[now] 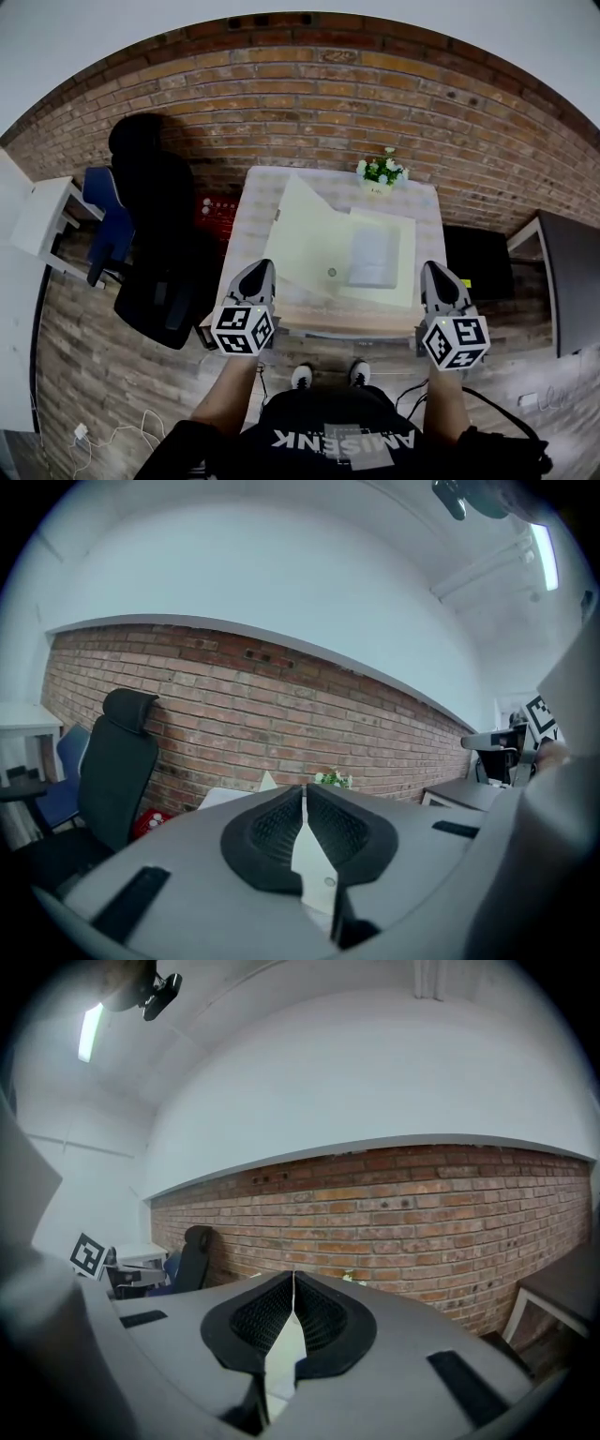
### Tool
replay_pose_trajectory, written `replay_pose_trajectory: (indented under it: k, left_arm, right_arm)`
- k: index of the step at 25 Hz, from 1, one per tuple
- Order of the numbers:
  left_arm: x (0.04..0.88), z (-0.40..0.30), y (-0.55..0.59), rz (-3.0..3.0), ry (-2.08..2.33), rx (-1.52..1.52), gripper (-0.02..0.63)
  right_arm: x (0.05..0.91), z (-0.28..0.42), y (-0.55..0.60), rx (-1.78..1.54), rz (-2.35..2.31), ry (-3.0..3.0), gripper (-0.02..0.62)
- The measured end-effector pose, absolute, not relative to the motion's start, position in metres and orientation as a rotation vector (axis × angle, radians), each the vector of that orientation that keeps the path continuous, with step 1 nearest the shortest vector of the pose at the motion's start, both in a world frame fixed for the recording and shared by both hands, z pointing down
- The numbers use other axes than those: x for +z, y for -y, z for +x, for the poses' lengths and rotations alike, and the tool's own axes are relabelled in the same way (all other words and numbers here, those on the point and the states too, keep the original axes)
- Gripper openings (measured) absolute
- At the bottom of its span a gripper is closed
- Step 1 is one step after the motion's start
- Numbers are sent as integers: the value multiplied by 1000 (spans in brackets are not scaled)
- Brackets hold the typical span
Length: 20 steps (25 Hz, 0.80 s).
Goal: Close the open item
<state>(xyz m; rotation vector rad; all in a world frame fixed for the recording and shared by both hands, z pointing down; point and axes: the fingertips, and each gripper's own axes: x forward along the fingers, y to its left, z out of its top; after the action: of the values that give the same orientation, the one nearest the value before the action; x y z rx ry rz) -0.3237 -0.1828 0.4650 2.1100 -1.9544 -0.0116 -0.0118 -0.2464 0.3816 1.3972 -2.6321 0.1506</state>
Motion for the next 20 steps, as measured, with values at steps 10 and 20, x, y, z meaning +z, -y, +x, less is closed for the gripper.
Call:
replay_pose_trajectory:
  k: [10, 20]
  left_arm:
    - [520, -354, 204, 1847, 1966, -32, 120]
    - [573, -371, 226, 1698, 1942, -68, 210]
  right_arm:
    - [395, -11, 273, 178, 1298, 2644, 41]
    - [409, -12, 282, 198, 1252, 2626, 41]
